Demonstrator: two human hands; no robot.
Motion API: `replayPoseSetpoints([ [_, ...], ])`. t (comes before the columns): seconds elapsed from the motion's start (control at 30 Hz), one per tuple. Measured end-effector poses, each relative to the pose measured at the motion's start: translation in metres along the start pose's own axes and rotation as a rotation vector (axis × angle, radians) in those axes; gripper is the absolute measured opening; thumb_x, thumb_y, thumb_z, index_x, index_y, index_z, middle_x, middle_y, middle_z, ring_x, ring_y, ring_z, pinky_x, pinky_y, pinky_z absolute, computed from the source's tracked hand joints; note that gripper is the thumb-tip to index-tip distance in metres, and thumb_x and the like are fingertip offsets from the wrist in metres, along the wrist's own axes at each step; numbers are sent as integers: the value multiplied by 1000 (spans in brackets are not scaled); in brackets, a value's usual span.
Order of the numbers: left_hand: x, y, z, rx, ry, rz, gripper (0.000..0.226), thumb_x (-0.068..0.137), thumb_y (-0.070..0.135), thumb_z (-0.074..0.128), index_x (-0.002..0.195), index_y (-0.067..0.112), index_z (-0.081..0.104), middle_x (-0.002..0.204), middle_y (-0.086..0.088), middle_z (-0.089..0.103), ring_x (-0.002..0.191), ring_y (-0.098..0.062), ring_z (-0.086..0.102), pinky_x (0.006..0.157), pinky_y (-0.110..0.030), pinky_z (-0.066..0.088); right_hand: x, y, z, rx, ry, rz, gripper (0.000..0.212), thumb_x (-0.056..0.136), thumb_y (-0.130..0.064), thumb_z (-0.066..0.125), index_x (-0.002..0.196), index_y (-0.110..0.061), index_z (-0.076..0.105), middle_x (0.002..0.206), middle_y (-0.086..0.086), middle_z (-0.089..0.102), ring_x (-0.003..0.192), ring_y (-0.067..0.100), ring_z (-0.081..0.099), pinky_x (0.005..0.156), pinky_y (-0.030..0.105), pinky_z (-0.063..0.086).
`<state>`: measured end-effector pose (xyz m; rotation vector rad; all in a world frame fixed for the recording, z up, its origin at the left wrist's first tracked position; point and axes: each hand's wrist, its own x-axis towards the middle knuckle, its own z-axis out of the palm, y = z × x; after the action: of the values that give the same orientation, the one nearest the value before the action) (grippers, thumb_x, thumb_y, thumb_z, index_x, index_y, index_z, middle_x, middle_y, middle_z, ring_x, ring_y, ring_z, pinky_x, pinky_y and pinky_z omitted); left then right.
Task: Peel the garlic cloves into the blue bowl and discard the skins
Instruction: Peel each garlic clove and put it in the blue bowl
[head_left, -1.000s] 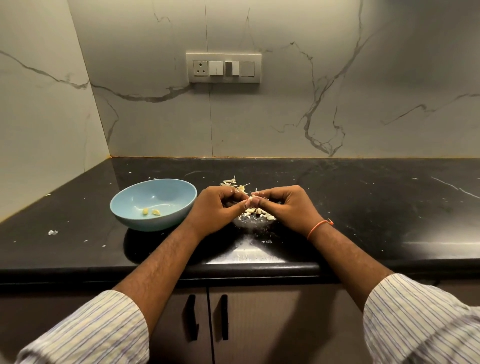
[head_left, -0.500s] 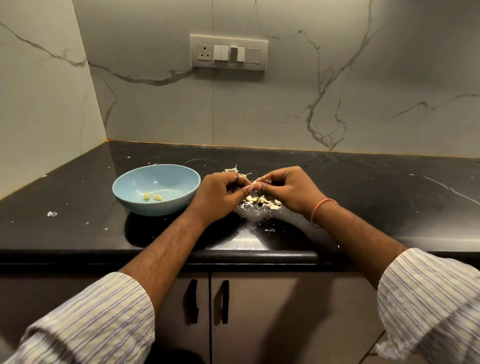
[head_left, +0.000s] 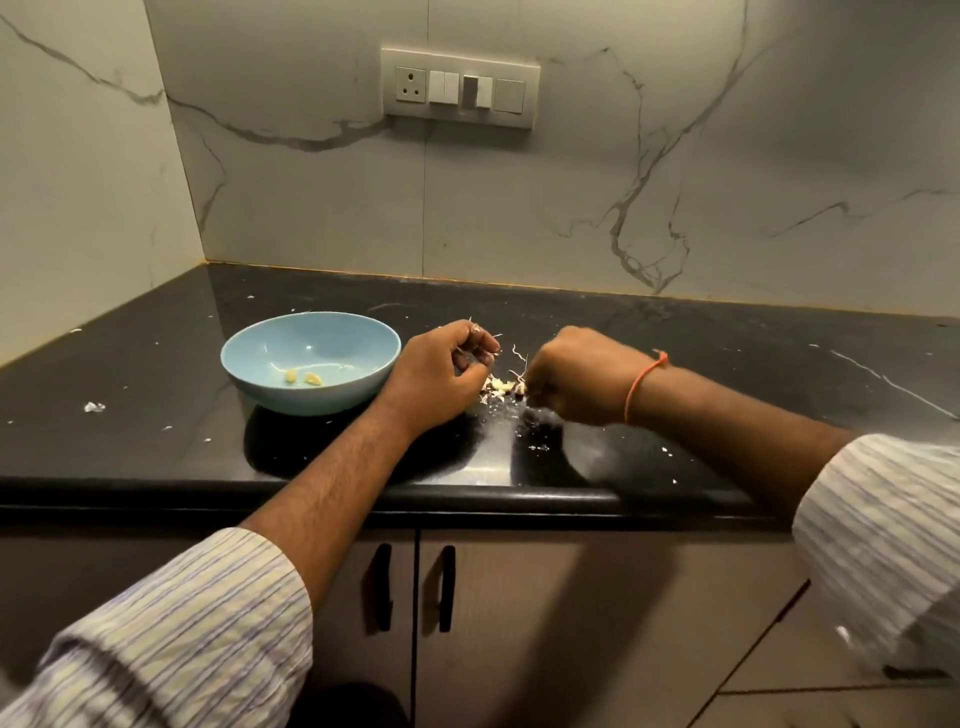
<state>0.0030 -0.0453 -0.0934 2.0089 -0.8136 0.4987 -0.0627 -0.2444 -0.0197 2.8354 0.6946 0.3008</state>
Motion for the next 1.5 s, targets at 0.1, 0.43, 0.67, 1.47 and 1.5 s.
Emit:
replayPoseSetpoints([
  [0.1, 1, -1, 0, -7, 0, 8, 22, 93, 4, 70, 110, 17, 74, 98, 6, 75, 87, -19, 73, 84, -38, 62, 0, 8, -7, 14, 127, 8, 15, 97, -20, 71, 106, -23, 82, 98, 1, 81, 90, 21, 75, 88, 38, 60],
  [0.43, -4, 6, -3, -22, -31, 89, 38, 84, 25, 90, 120, 20, 78, 100, 14, 79, 86, -11, 75, 81, -32, 64, 0, 17, 15, 649, 162, 261, 15, 96, -31, 76, 103, -20, 83, 83, -3, 78, 73, 7, 69, 73, 30, 58],
  [0.67, -1, 7, -2, 17, 71, 105, 25, 88, 29, 86, 113, 24, 84, 95, 10, 81, 84, -8, 76, 75, -37, 62, 5, 10, 44, 1300, 244, 291, 14, 90, -11, 81, 104, -7, 81, 89, 12, 79, 73, 9, 69, 65, 22, 56],
  [1.47, -3, 22, 6, 352, 73, 57, 9, 87, 27, 72, 80, 23, 68, 69, 13, 63, 63, -8, 60, 64, -31, 55, 16, -3, 73, 134, 623, -60, 23, 90, -18, 49, 82, -13, 70, 70, 4, 62, 62, 23, 52, 57, 36, 47],
  [1.5, -3, 22, 6, 359, 73, 56, 10, 87, 26, 71, 79, 22, 67, 69, 12, 63, 64, -9, 60, 64, -34, 56, 16, -3, 74, 143, 621, -56, 21, 90, -16, 51, 83, -13, 71, 69, 4, 62, 62, 23, 52, 57, 35, 47],
])
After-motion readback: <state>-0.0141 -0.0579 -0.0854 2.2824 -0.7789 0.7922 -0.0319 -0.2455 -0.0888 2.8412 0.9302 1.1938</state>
